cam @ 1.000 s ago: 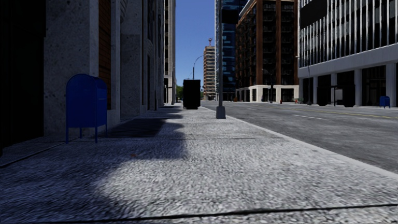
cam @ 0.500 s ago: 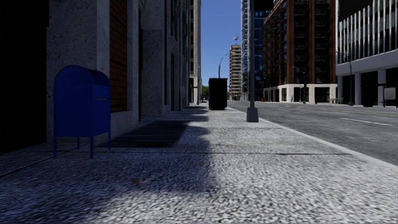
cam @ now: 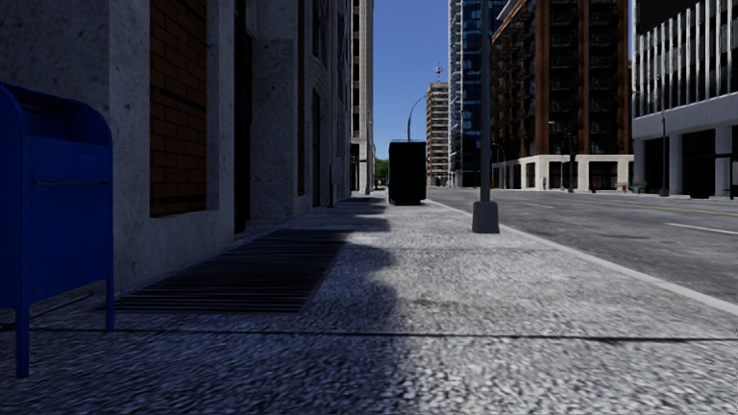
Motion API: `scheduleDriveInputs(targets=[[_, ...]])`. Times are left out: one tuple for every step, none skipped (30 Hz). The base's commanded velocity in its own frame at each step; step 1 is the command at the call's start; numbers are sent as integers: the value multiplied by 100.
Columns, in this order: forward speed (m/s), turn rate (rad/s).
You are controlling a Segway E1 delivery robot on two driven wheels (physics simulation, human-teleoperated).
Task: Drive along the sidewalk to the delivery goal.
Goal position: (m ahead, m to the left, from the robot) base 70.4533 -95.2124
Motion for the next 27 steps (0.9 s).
scheduleDriveInputs(targets=[[200,0],[200,0],[200,0],[200,0],[200,0],[200,0],[200,0],[200,0],[200,0],[200,0],[200,0],[200,0],[200,0],[200,0],[200,0],[200,0],[200,0],[200,0],[200,0],[200,0],[200,0],[200,0],[200,0],[200,0],[200,0],[200,0],[200,0]])
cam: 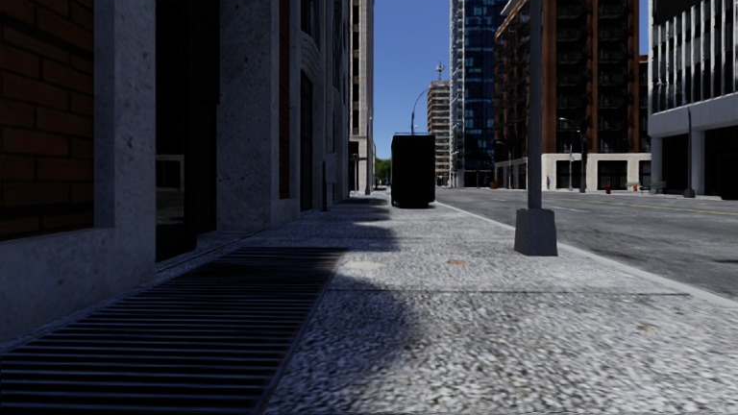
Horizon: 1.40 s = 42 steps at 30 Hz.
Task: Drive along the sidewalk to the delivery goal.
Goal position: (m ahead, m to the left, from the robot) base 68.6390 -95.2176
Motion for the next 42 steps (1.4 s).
scheduleDriveInputs(targets=[[200,0],[200,0],[200,0],[200,0],[200,0],[200,0],[200,0],[200,0],[200,0],[200,0],[200,0],[200,0],[200,0],[200,0],[200,0],[200,0],[200,0],[200,0],[200,0],[200,0],[200,0],[200,0],[200,0],[200,0],[200,0],[200,0],[200,0],[200,0],[200,0],[200,0],[200,0],[200,0],[200,0],[200,0],[200,0],[200,0],[200,0],[200,0],[200,0],[200,0],[200,0],[200,0]])
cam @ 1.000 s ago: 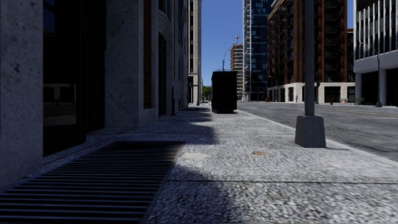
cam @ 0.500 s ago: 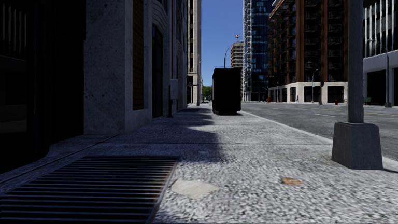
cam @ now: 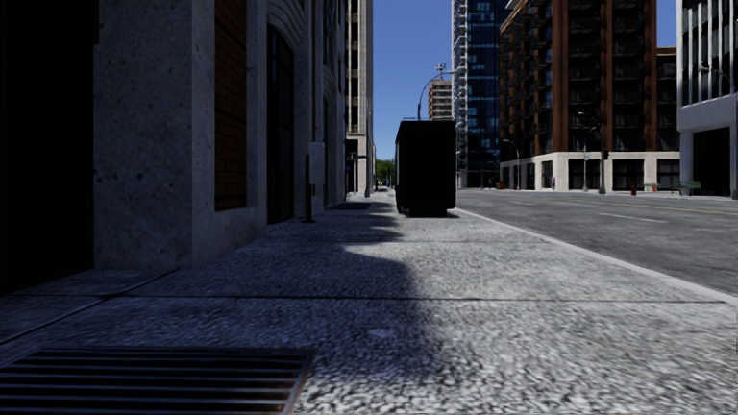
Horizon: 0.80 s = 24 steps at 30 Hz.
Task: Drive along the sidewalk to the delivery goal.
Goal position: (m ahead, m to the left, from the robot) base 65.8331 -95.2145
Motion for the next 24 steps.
scheduleDriveInputs(targets=[[200,0],[200,0],[200,0],[200,0],[200,0],[200,0],[200,0],[200,0],[200,0],[200,0],[200,0],[200,0],[200,0],[200,0],[200,0],[200,0],[200,0],[200,0],[200,0],[200,0],[200,0],[200,0],[200,0],[200,0]])
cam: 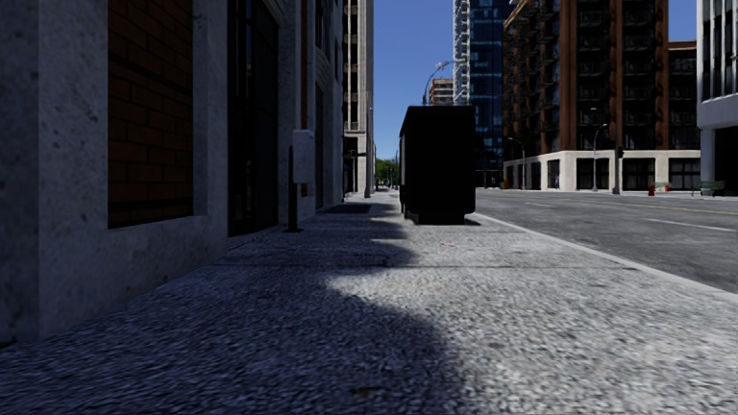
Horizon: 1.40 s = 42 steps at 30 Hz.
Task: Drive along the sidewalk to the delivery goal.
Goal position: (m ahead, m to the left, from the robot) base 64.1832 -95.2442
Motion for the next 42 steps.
scheduleDriveInputs(targets=[[200,0],[200,0],[200,0],[200,0],[200,0],[200,0],[200,0],[200,0],[200,0],[200,0],[200,0],[200,0],[200,0],[200,0],[200,0],[200,0],[200,0],[200,0],[200,0],[200,0],[200,0],[200,0],[200,0],[200,0],[200,0],[200,0],[200,0],[200,0],[200,0],[200,0],[200,0],[200,0],[200,0],[200,0],[200,0],[200,0],[200,0],[200,0],[200,0],[200,0],[200,0],[200,0]])
